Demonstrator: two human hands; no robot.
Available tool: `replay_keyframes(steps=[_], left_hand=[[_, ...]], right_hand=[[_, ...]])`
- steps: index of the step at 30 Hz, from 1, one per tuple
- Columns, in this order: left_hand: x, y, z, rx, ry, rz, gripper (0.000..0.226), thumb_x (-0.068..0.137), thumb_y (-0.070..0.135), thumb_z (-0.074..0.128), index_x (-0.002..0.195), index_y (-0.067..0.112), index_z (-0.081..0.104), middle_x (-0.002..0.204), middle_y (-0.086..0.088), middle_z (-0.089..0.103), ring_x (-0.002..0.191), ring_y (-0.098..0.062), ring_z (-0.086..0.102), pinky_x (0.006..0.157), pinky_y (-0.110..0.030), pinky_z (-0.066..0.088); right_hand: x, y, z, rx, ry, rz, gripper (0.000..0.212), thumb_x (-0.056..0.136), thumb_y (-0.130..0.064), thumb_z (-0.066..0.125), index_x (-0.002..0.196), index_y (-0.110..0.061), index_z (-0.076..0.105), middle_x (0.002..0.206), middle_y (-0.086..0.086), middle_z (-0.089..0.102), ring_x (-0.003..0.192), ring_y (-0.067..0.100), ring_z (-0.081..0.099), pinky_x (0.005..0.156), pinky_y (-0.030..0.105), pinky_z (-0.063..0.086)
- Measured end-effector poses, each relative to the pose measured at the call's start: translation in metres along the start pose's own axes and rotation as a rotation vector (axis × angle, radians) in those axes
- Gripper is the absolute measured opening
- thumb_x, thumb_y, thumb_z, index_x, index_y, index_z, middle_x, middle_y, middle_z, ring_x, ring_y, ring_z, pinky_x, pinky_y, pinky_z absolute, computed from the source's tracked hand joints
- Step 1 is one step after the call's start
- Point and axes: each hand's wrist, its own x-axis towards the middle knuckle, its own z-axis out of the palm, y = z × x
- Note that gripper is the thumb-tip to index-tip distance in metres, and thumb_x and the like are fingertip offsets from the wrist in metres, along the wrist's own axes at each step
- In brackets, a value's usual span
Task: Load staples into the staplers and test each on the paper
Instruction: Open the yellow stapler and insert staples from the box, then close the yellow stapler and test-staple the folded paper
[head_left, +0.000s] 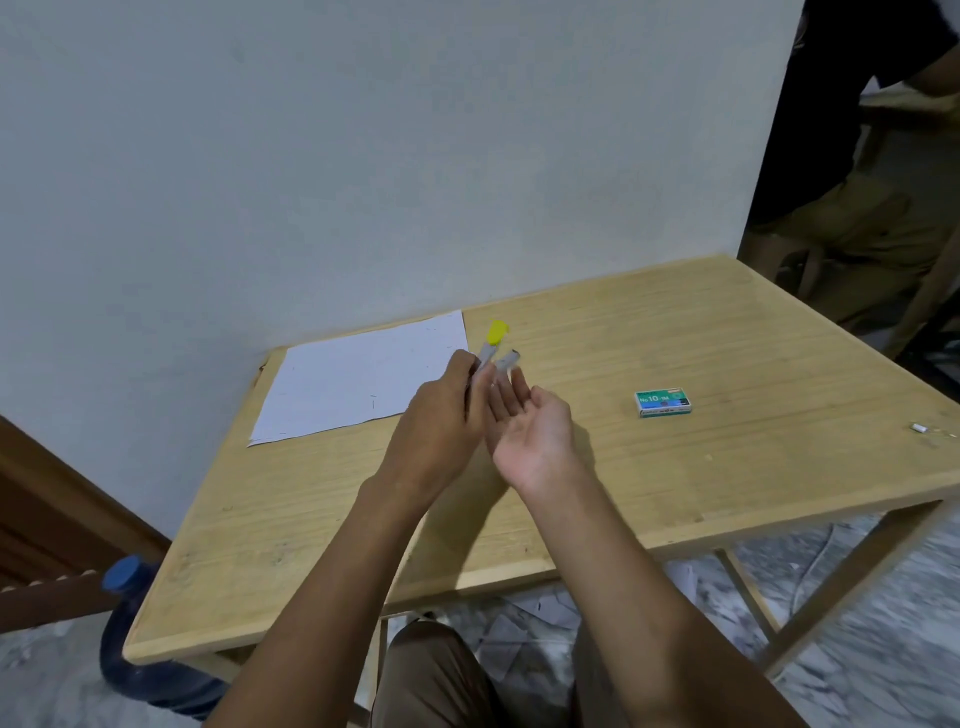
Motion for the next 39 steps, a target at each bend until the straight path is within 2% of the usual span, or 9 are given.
replay_keyframes(steps=[3, 5, 7, 11, 15, 26, 29, 35, 39], left_hand=[[0.003, 0.0, -0.002, -0.062, -0.05, -0.032, 0.025, 0.103, 0.038, 0.042, 0.102, 0.018, 0.056, 0.07, 0.006, 0.062, 0.06, -0.005, 0.057, 0.055, -0.02, 0.043], [0.006, -0.002, -0.003, -0.144, 0.016, -0.087, 0.027, 0.103, 0.039, 0.041, 0.095, 0.017, 0.055, 0.069, 0.005, 0.062, 0.059, -0.004, 0.057, 0.055, -0.02, 0.044], [0.005, -0.003, 0.0, -0.088, -0.131, -0.084, 0.028, 0.103, 0.042, 0.041, 0.106, 0.022, 0.06, 0.079, 0.005, 0.068, 0.07, -0.005, 0.063, 0.066, -0.023, 0.05], [0.003, 0.001, 0.0, -0.304, -0.045, -0.189, 0.035, 0.103, 0.04, 0.042, 0.094, 0.013, 0.063, 0.066, 0.008, 0.059, 0.05, -0.001, 0.05, 0.05, -0.016, 0.04], [0.005, 0.006, -0.003, -0.512, -0.008, -0.363, 0.04, 0.105, 0.037, 0.04, 0.074, 0.014, 0.049, 0.052, 0.001, 0.049, 0.037, -0.008, 0.041, 0.038, -0.019, 0.032], [0.002, 0.001, -0.016, -0.778, -0.134, -0.643, 0.053, 0.104, 0.047, 0.036, 0.071, 0.006, 0.048, 0.05, -0.009, 0.046, 0.039, -0.017, 0.028, 0.041, -0.021, 0.025], [0.0, -0.004, -0.019, -0.703, -0.139, -0.669, 0.041, 0.104, 0.04, 0.037, 0.082, 0.007, 0.048, 0.057, -0.013, 0.053, 0.04, -0.017, 0.03, 0.044, -0.021, 0.025], [-0.011, -0.006, -0.009, -0.467, -0.244, -0.638, 0.028, 0.102, 0.034, 0.038, 0.088, 0.01, 0.044, 0.054, -0.011, 0.046, 0.035, -0.016, 0.032, 0.043, -0.019, 0.026], [-0.019, -0.004, 0.007, -0.326, -0.29, -0.591, 0.028, 0.104, 0.034, 0.039, 0.089, 0.012, 0.046, 0.058, -0.006, 0.037, 0.034, -0.014, 0.032, 0.038, -0.016, 0.025]], right_hand=[[-0.004, 0.004, 0.001, -0.014, -0.023, 0.006, 0.036, 0.104, -0.019, 0.035, 0.09, -0.005, 0.065, 0.083, 0.011, 0.073, 0.064, 0.02, 0.073, 0.058, 0.029, 0.061], [-0.003, 0.006, 0.003, -0.015, -0.016, -0.012, 0.038, 0.106, -0.021, 0.032, 0.095, -0.006, 0.064, 0.091, 0.012, 0.071, 0.078, 0.022, 0.072, 0.078, 0.035, 0.06], [-0.003, 0.007, 0.004, -0.041, 0.02, -0.018, 0.04, 0.105, -0.022, 0.031, 0.095, -0.005, 0.066, 0.1, 0.011, 0.07, 0.089, 0.021, 0.068, 0.092, 0.035, 0.054], [-0.005, 0.01, 0.0, -0.043, -0.014, -0.02, 0.04, 0.107, -0.023, 0.028, 0.103, -0.005, 0.064, 0.103, 0.012, 0.069, 0.092, 0.022, 0.066, 0.08, 0.033, 0.053], [-0.002, 0.007, -0.001, -0.036, -0.004, -0.024, 0.037, 0.106, -0.019, 0.028, 0.102, -0.004, 0.062, 0.1, 0.013, 0.068, 0.091, 0.023, 0.065, 0.09, 0.037, 0.051], [-0.016, -0.017, -0.012, -0.157, -0.077, -0.07, 0.038, 0.095, 0.014, 0.023, 0.111, 0.0, 0.054, 0.11, 0.02, 0.064, 0.11, 0.03, 0.062, 0.107, 0.042, 0.043], [-0.02, -0.038, -0.018, -0.476, -0.069, -0.248, 0.032, 0.099, 0.013, 0.031, 0.111, -0.002, 0.057, 0.114, 0.02, 0.065, 0.107, 0.025, 0.066, 0.101, 0.036, 0.049], [-0.007, -0.071, -0.04, -1.668, 0.041, -0.565, 0.033, 0.098, 0.0, 0.041, 0.101, -0.024, 0.063, 0.109, -0.004, 0.07, 0.1, 0.003, 0.068, 0.078, 0.018, 0.05], [0.001, -0.072, -0.046, -1.955, -0.054, -0.575, 0.039, 0.097, -0.001, 0.037, 0.101, -0.034, 0.058, 0.11, -0.01, 0.066, 0.104, 0.001, 0.064, 0.093, 0.028, 0.051]])
